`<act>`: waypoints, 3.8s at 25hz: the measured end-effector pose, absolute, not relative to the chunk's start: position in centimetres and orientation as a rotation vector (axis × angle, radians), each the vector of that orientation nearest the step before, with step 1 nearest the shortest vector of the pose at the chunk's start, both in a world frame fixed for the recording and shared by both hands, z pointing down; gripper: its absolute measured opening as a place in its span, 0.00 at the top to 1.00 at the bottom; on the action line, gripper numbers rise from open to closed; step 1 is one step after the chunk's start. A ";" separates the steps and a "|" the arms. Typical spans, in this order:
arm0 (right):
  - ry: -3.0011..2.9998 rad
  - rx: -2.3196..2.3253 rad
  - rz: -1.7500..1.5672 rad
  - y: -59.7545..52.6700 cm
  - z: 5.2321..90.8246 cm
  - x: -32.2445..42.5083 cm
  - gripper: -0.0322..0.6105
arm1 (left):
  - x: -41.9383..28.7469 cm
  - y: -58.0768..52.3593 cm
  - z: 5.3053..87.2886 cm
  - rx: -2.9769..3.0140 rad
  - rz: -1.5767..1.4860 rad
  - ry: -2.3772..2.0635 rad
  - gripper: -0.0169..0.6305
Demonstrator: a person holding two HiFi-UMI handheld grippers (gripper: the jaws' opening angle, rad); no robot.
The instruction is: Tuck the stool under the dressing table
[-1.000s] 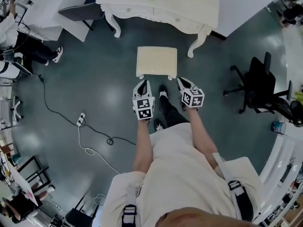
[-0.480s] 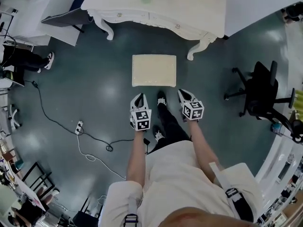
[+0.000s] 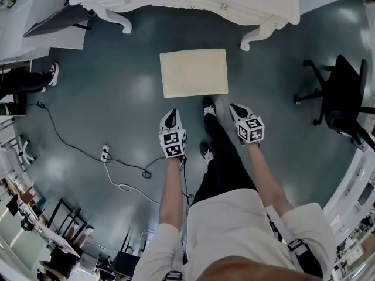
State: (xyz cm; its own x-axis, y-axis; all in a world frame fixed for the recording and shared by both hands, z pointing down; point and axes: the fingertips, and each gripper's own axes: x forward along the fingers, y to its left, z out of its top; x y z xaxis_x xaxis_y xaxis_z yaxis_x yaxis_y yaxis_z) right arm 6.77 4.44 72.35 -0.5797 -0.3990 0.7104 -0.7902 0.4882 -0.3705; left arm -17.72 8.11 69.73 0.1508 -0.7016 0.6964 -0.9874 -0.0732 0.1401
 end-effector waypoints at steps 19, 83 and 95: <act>-2.027 1.029 1.070 2.1 89.4 6.4 0.88 | -18.7 5.6 89.3 1.651 0.746 -1.490 0.95; -2.048 1.191 0.851 -23.2 90.6 3.1 0.88 | -20.9 -20.8 90.9 1.917 0.723 -1.367 0.95; -2.091 1.135 0.761 -28.3 91.0 0.4 0.88 | -23.7 -28.2 91.1 1.856 0.641 -1.474 0.95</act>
